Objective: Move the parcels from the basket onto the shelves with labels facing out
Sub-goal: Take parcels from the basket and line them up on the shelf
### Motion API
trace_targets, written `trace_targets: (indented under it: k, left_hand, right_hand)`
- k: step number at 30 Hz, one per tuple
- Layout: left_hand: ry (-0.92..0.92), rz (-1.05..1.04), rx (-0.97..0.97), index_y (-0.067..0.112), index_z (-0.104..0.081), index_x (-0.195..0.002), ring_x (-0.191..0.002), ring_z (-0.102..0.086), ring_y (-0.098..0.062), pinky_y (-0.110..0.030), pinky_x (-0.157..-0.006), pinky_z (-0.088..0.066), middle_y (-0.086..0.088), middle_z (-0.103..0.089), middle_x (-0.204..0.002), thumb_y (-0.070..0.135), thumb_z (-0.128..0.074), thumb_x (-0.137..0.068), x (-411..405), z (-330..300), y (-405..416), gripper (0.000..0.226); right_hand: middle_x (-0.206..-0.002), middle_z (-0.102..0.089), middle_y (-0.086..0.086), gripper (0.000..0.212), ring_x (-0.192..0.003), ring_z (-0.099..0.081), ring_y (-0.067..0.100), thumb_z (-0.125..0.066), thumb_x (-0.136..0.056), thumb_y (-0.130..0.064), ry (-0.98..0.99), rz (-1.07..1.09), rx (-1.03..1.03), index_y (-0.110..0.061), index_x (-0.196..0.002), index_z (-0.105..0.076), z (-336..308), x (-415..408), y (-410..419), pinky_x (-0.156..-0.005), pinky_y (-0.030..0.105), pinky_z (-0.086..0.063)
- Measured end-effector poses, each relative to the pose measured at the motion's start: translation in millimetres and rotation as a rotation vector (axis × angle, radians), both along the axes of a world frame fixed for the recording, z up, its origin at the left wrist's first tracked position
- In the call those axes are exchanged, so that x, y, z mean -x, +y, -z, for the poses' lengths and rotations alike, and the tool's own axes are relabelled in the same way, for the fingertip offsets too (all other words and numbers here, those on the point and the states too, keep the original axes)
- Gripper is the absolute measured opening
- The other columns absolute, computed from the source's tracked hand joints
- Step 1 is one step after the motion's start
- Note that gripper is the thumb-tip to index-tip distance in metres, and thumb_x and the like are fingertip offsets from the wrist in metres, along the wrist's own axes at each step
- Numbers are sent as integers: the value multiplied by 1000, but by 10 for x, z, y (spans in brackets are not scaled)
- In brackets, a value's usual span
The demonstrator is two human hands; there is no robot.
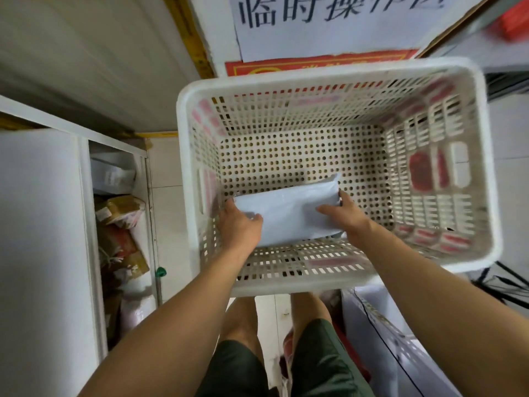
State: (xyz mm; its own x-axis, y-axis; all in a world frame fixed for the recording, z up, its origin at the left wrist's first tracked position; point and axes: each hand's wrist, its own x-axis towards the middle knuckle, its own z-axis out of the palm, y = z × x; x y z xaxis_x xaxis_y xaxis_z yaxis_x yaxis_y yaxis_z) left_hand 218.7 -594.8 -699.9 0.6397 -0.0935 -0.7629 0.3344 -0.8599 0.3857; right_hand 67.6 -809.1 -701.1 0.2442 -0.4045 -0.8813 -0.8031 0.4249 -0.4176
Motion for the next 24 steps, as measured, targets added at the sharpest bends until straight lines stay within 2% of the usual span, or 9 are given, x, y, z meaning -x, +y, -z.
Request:
trace_targets:
  k: [4, 7, 8, 10, 12, 17, 20, 22, 24]
  left_hand:
    - [-194, 124, 138, 20, -30, -159, -153, -25, -29, -40, -124, -30, -5, -19, -167, 42, -74, -93, 61, -632, -27, 82]
    - [-386, 252, 245, 20, -39, -148, -151, -21, -32, -45, -123, -31, -6, -24, -156, 41, -76, -92, 116, -1087, -30, 71]
    - [-422, 263, 274, 18, -42, -143, -146, -25, -33, -41, -118, -35, -7, -28, -148, 38, -78, -91, 133, -1241, -43, 66]
    - [-457, 249, 349, 13, -46, -135, -130, -37, -25, -31, -104, -39, -2, -28, -134, 31, -78, -93, 182, -1560, -69, 56]
    - [-484, 231, 431, 12, -47, -129, -114, -41, -14, -24, -96, -41, 3, -26, -128, 26, -76, -95, 235, -1830, -80, 47]
    - [-607, 216, 577, 12, -53, -128, -114, -45, -7, -15, -97, -47, -1, -32, -131, 18, -83, -88, 333, -2351, -119, 51]
    - [-470, 148, 664, 24, -40, -153, -137, -33, 5, -5, -103, -40, 8, -28, -147, 43, -87, -83, 219, -2601, -60, 86]
    - [-252, -15, 640, 39, -31, -160, -151, -29, -8, -31, -122, -31, 12, -30, -161, 81, -72, -76, 30, -2666, -39, 102]
    - [76, -264, 600, 42, -48, -151, -146, -46, -22, -50, -120, -36, 5, -50, -156, 95, -65, -65, -203, -2684, -51, 103]
  right_hand:
    - [-137, -60, 3, 84, -116, -65, 27, -91, -80, -42, -116, 135, 84, -22, -146, -44, -694, -147, -10, -102, 50, -56]
    - [-130, -61, -1, 60, -111, -63, 19, -84, -86, -48, -180, 245, 149, -22, -128, -50, -1060, -185, -11, -100, 42, -52]
    - [-135, -59, 0, 73, -118, -60, 22, -84, -82, -58, -185, 281, 153, -21, -134, -48, -1184, -207, -10, -106, 43, -49]
    - [-150, -50, 6, 122, -134, -54, 31, -85, -57, -84, -170, 338, 199, -20, -151, -39, -1355, -254, -23, -117, 51, -44]
    - [-156, -46, 8, 146, -136, -54, 35, -83, -35, -94, -151, 395, 269, -21, -153, -38, -1460, -280, -64, -115, 57, -46]
    - [-143, -57, 9, 133, -116, -66, 36, -94, -31, -78, -255, 482, 248, -24, -142, -44, -1375, -176, -288, -94, 60, -59]
    - [-138, -61, 10, 125, -113, -68, 35, -101, -40, -60, -321, 536, 169, -21, -143, -42, -1754, -195, -262, -90, 63, -60]
    - [-135, -62, 9, 105, -114, -67, 34, -98, -61, -46, -353, 517, 161, -21, -145, -41, -2113, -250, -182, -93, 62, -59]
    - [-134, -63, 7, 76, -116, -65, 33, -85, -84, -31, -406, 475, 150, -27, -145, -41, -2272, -245, -168, -93, 63, -59]
